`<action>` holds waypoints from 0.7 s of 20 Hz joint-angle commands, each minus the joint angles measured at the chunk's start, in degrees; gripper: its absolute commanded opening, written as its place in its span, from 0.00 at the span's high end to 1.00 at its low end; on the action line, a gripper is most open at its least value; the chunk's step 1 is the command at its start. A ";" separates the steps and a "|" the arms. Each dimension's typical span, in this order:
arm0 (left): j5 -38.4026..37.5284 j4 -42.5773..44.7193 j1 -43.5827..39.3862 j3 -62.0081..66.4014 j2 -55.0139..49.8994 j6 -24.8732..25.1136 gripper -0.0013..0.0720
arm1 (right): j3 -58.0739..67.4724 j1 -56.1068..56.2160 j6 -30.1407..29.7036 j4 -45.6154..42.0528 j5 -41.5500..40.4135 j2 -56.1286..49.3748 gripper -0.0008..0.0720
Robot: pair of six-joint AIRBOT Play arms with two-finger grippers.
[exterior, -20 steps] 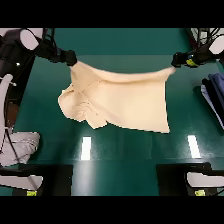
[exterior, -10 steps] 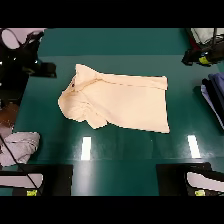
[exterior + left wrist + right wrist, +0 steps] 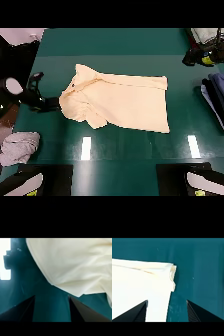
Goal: Fold the shirts.
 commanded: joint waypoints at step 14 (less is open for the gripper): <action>14.27 -9.88 -3.39 -9.75 -3.96 -1.16 0.32 | -0.02 0.24 0.00 1.18 2.54 0.17 0.23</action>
